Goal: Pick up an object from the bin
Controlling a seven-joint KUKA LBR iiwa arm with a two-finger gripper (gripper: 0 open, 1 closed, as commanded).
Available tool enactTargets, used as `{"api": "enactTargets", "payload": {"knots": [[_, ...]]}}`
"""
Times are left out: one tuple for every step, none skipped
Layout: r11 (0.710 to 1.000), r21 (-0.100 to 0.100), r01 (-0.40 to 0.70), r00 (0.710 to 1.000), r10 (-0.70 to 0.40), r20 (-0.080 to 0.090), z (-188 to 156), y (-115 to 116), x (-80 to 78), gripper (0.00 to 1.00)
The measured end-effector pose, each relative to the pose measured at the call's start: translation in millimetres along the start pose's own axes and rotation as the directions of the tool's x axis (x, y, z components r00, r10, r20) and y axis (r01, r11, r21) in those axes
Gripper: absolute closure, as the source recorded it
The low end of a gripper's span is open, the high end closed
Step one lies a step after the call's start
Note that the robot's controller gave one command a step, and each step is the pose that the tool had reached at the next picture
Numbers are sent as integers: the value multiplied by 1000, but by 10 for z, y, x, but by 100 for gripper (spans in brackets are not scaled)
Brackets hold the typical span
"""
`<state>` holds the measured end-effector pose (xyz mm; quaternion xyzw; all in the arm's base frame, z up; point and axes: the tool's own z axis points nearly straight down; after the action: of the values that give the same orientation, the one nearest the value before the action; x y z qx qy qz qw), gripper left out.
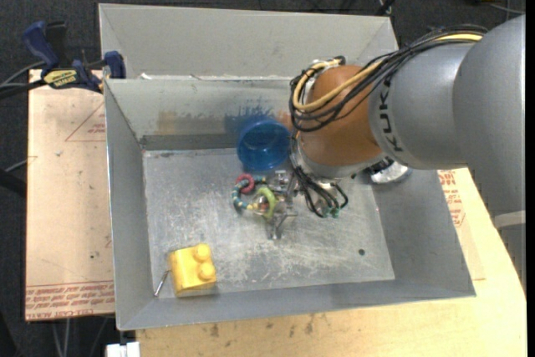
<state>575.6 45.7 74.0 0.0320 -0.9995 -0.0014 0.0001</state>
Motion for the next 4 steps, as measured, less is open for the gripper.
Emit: {"api": "enactTargets", "payload": {"knots": [[1000,0,-1,1000,1,-1,-39,0,11,100],[1000,1,-1,1000,1,1,-147,-1,12,100],[1000,2,-1,1000,1,-5,-275,-1,24,100],[1000,2,-1,1000,1,-3,-488,1,21,100]]}}
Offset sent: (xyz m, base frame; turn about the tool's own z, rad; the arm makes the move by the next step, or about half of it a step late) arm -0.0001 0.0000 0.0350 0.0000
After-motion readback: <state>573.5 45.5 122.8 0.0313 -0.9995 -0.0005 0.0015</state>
